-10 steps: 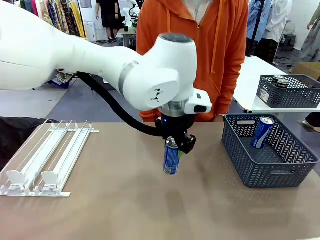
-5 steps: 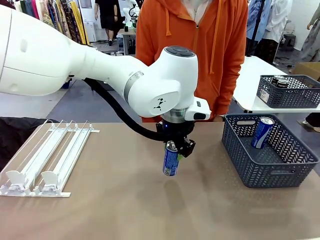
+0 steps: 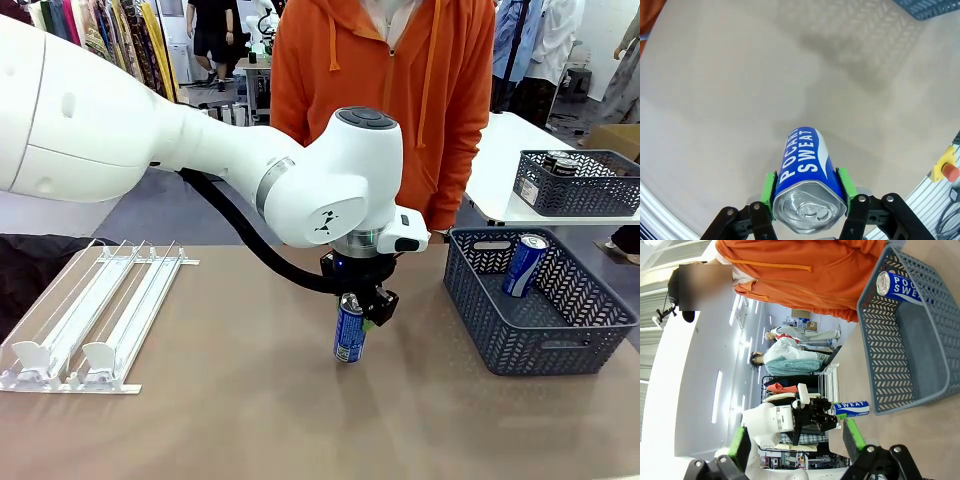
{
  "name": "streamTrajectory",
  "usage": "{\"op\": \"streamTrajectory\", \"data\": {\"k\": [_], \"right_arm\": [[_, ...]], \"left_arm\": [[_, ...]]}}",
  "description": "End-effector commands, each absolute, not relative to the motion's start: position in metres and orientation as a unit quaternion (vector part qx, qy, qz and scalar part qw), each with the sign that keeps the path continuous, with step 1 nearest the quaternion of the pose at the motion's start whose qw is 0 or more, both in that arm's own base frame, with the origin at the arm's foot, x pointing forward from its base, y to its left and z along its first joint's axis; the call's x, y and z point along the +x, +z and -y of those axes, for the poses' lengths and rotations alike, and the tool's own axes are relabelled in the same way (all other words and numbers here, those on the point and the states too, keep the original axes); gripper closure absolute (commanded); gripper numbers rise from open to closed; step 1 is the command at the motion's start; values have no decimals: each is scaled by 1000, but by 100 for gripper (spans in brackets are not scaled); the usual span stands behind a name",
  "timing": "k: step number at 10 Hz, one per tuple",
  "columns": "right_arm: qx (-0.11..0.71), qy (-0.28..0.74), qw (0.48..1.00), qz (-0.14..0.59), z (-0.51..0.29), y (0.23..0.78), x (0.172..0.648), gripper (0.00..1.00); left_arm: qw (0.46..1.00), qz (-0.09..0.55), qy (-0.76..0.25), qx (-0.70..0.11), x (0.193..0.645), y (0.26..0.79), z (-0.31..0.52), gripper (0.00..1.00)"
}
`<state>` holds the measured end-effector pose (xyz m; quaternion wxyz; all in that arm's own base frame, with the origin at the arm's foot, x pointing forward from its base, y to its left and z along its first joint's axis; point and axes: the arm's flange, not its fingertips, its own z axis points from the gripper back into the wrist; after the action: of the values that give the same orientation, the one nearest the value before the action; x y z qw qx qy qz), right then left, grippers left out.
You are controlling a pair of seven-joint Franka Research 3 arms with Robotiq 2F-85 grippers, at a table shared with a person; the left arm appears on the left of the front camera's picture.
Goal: Retrieve and store the cans from the dispenser.
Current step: Pick up one can from the Automatic Can Dispenser and place it in the middle of the table.
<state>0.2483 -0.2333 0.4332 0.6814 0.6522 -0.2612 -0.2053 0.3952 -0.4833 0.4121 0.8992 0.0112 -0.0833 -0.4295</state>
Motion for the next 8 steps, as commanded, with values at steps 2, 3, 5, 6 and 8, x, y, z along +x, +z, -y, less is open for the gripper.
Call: {"op": "streamTrajectory", "data": {"k": [2,3,5,6,8], "right_arm": [[658,-204,674,268,235,437,250,0],[658,-204,674,268,235,437,250,0],[658,-204,674,268,235,437,250,0],[658,-204,674,268,235,437,250,0],[658,-204,674,268,235,437,250,0]], "left_arm": [[901,78,-427,12,394,417,477,21],[901,78,-427,12,394,417,478,0],[902,83,-424,11,395,417,477,0],[903,90,-420,13,394,421,475,0],[911,109,-397,-13,387,456,451,0]]}}
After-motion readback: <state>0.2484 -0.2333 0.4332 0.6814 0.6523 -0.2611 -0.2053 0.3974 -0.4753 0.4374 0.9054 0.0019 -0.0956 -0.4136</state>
